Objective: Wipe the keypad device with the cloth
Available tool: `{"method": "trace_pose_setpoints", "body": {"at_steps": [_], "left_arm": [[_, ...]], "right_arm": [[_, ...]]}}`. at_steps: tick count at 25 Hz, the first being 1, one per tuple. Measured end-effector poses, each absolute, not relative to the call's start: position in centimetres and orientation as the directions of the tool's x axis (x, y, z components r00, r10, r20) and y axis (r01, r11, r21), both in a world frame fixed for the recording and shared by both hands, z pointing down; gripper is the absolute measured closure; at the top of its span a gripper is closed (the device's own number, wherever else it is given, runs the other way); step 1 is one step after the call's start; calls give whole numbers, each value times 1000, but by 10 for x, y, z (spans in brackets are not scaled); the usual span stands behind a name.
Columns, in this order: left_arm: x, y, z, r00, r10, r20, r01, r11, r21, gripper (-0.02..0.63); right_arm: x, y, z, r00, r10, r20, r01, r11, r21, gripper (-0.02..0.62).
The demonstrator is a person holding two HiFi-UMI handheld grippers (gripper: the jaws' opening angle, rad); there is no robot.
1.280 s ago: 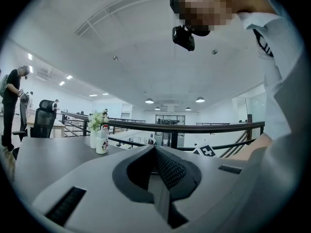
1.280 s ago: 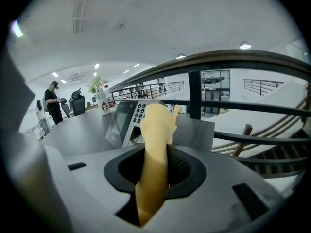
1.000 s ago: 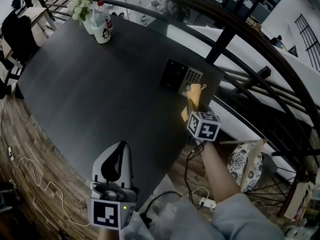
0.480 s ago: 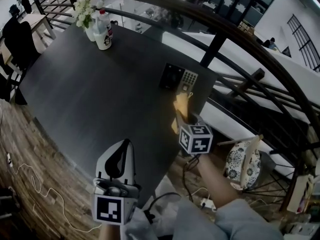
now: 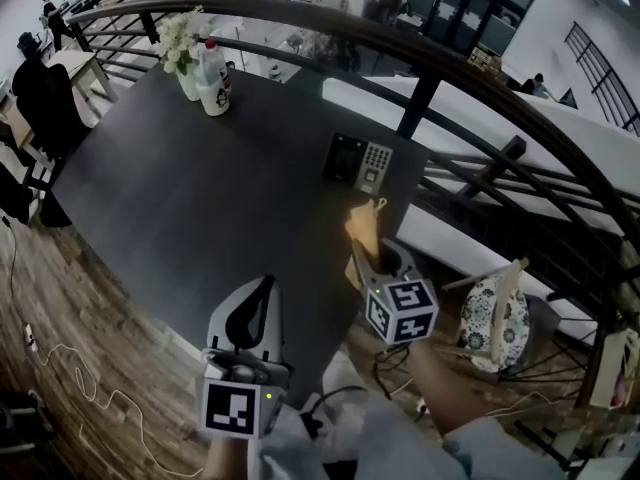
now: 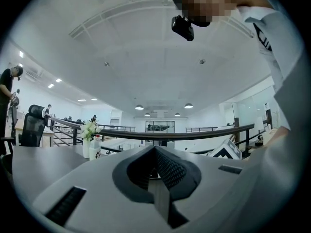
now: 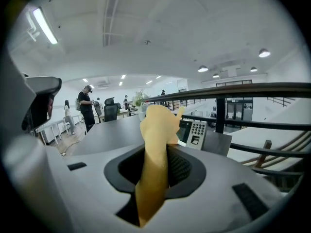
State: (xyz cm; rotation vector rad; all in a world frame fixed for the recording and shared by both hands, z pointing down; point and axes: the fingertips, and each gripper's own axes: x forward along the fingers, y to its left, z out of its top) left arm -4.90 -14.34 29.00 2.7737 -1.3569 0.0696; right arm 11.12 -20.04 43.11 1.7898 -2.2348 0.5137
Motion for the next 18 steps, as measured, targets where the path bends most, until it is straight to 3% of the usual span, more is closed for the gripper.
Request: {"method": "trace_pose_setpoints", "body": {"at_steps": [18], "left_arm": [[-54, -112, 270, 670, -742, 27, -742, -671, -3, 600]], "right_arm": [[97, -112, 349, -173, -955, 240, -985, 164, -54, 492]]}}
